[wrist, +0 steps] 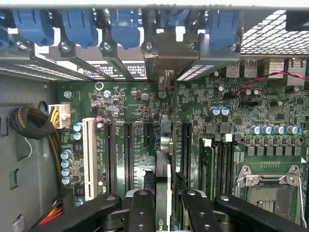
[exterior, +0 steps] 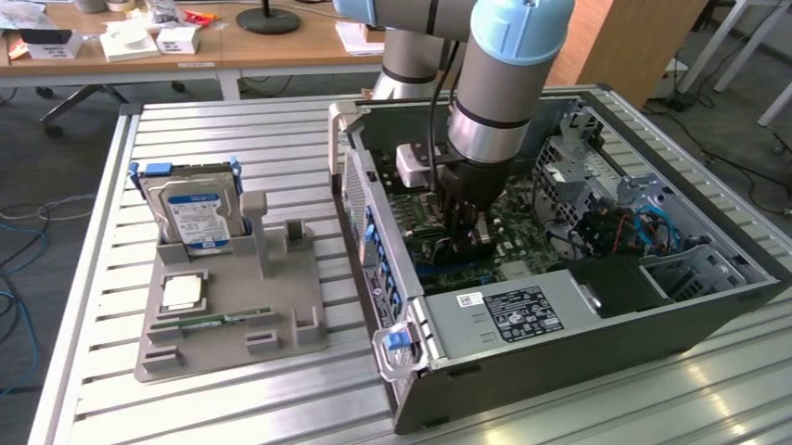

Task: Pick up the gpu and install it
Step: 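Insert the gpu into the slot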

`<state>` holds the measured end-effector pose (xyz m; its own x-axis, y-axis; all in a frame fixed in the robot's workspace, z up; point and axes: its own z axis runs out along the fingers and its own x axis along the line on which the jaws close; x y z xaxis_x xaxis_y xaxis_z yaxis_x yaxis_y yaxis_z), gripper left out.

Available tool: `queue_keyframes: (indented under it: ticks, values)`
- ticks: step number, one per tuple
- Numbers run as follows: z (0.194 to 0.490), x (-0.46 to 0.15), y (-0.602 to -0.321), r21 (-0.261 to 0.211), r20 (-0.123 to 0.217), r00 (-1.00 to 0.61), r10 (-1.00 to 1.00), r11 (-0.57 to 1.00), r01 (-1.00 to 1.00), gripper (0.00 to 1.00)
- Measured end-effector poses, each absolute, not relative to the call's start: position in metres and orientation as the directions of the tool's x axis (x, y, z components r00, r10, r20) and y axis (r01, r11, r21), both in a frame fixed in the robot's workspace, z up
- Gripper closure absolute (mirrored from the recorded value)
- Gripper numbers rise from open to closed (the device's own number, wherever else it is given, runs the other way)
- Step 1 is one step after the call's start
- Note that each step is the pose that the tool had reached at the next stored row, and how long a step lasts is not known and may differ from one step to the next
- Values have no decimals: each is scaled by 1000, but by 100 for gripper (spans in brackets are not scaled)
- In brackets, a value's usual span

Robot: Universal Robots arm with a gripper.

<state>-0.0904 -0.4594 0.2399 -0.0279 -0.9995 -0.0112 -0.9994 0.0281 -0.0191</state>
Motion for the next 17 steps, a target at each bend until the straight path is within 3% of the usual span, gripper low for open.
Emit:
queue_keyframes:
  ticks: [9, 11, 12, 17]
  values:
    - [240, -90, -459, -19, -12, -28, -1000, 28, -999, 74]
    - [239, -91, -459, -19, -12, -29, -1000, 29, -999, 73]
    - [239, -91, -459, -20, -12, -28, -1000, 29, -999, 66]
    - [241, -90, -459, -19, -12, -28, -1000, 28, -999, 66]
